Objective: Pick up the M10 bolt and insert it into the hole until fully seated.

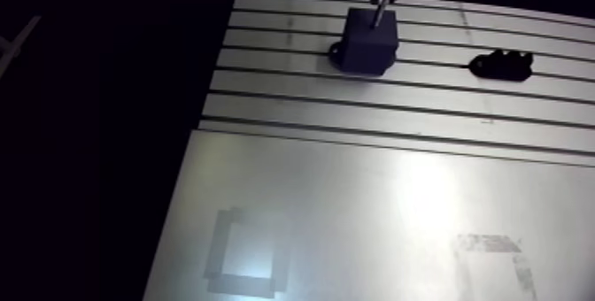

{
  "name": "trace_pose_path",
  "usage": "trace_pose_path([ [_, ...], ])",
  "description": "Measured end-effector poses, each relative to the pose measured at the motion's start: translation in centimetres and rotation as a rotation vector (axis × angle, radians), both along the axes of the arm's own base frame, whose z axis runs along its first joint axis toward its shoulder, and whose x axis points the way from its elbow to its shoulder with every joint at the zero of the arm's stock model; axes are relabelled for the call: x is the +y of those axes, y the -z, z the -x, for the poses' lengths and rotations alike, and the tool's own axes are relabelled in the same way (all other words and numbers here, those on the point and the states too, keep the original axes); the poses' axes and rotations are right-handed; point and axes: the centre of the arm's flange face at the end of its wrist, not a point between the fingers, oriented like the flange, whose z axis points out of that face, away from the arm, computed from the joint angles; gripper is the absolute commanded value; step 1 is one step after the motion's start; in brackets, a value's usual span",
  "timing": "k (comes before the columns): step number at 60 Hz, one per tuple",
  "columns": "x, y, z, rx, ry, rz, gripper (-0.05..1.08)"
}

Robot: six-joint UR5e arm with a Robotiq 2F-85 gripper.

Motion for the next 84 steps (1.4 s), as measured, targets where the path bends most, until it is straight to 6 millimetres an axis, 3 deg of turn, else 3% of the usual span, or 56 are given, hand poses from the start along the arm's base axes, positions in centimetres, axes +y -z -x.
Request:
trace_pose_path([
  [84,-0.05,0.39,0.40,0.010,0.001,0.000,1.08],
])
